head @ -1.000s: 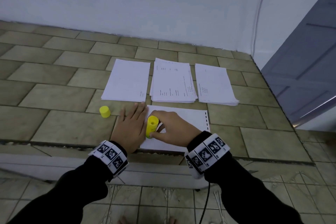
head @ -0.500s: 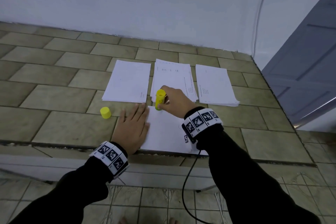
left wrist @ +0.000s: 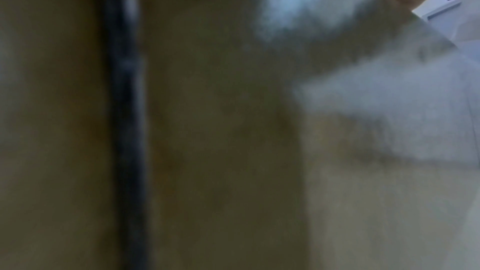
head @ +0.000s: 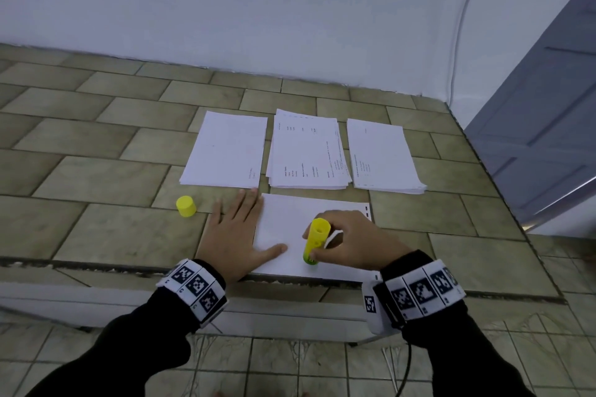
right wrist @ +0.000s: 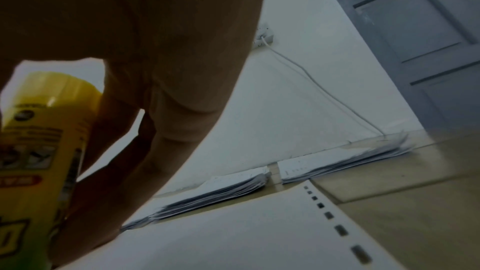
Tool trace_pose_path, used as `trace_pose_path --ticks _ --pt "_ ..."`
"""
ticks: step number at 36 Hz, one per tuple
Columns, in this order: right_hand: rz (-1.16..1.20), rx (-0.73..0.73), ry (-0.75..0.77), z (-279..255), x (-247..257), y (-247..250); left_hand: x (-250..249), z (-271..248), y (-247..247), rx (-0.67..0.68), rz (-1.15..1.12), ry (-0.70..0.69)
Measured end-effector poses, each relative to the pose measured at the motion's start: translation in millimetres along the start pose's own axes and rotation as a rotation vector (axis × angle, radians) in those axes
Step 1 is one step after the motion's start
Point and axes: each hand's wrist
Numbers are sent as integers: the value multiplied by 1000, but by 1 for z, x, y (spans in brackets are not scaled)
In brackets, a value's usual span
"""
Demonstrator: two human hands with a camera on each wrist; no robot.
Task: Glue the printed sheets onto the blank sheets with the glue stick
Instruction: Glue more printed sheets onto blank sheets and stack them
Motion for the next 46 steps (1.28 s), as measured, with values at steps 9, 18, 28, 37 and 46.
trace_pose_path --ticks 9,18,28,37,46 --pt "-6 -2 -8 6 -2 10 1 0 -2 -9 6 -6" --pt "-63 -117 -129 39 -11 38 1 0 -3 -6 5 4" --pt "-46 -211 -196 29 -21 42 1 0 -3 -5 -5 10" --pt "43 -124 -143 -38 -37 36 2 -1 -2 -24 -24 -2" --pt "69 -48 -135 -52 -38 35 2 1 -2 -24 -25 -12"
Point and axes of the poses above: each hand's wrist, its own z-axis towards the middle knuckle, its own y-axis out of the back of the hand, x = y × z, and after that the axes turned 13 degrees about x, right-handed
